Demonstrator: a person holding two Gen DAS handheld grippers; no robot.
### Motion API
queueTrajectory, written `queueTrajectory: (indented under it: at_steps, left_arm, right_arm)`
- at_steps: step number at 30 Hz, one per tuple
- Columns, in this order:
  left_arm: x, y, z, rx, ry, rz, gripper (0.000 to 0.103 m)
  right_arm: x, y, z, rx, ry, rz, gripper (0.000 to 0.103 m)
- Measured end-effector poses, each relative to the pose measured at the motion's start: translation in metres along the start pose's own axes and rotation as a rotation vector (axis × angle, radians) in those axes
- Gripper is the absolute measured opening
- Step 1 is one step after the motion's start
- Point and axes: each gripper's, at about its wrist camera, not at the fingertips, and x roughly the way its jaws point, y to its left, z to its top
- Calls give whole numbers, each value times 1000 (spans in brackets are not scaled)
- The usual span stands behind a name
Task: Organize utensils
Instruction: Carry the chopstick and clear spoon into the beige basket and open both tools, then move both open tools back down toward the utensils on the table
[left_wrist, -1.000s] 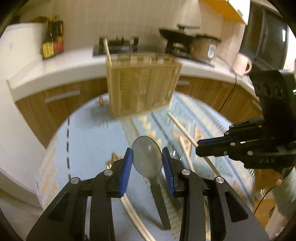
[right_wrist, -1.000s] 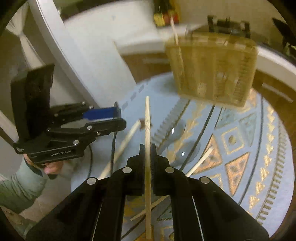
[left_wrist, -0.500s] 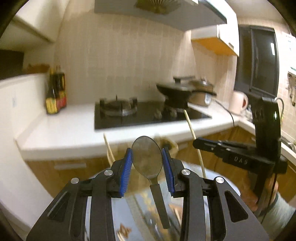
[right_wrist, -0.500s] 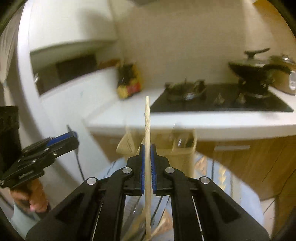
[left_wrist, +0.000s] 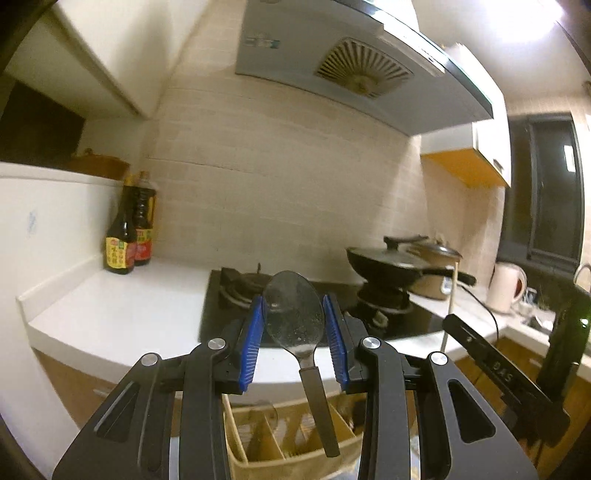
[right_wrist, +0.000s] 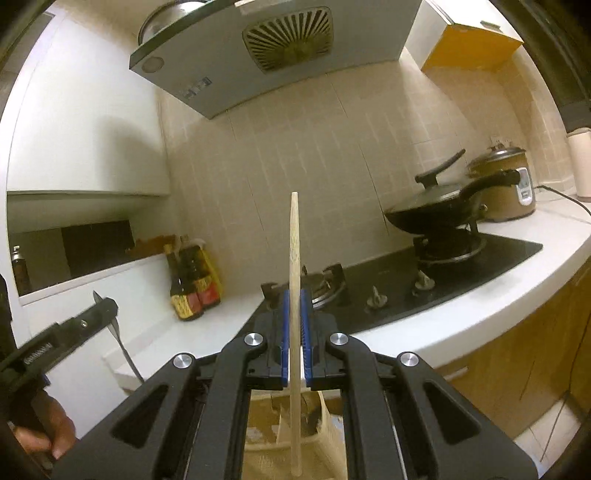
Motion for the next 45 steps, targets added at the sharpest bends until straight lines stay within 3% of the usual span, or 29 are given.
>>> queueTrajectory:
  at_steps: [8,13,24,27,31,33,34,35,42,45]
  left_arm:
    - [27,8,-10,35,-6,24,31]
    - [39,10,-28,55,12,33,31]
    - [51,19,-53,57,111,-24,33]
    - [45,24,-54,37,143,-61,41]
    - [26,30,-52,10,178,-107,46]
    - [15,32,-50,-1,199,-131,48]
    - [11,32,-50,-5,206,-139,51]
    - [4,33,-50,-13,224,-156,54]
    - [-29,37,-56,-38,333,-192,58]
    - [-38,33,-63,-17,404,-173,58]
  right_arm:
    - [30,28,-9,-103,-90,-15,4]
    - [48,30,-30,-136,-75,-20,4]
    - [57,11,-52,-95,84,-28,5]
    - [50,-3,-53,-31,164,-3,7]
    - [35,-18,-56,23,266,17,16]
    - [27,-22,-59,34,304,23,32]
    - [21,-25,-60,43,330,26,52]
    - [15,-27,-61,48,342,25,60]
    - [-24,-16,-71,-21,483,12,60]
    - [-32,-6,-79,-65,563,1,60]
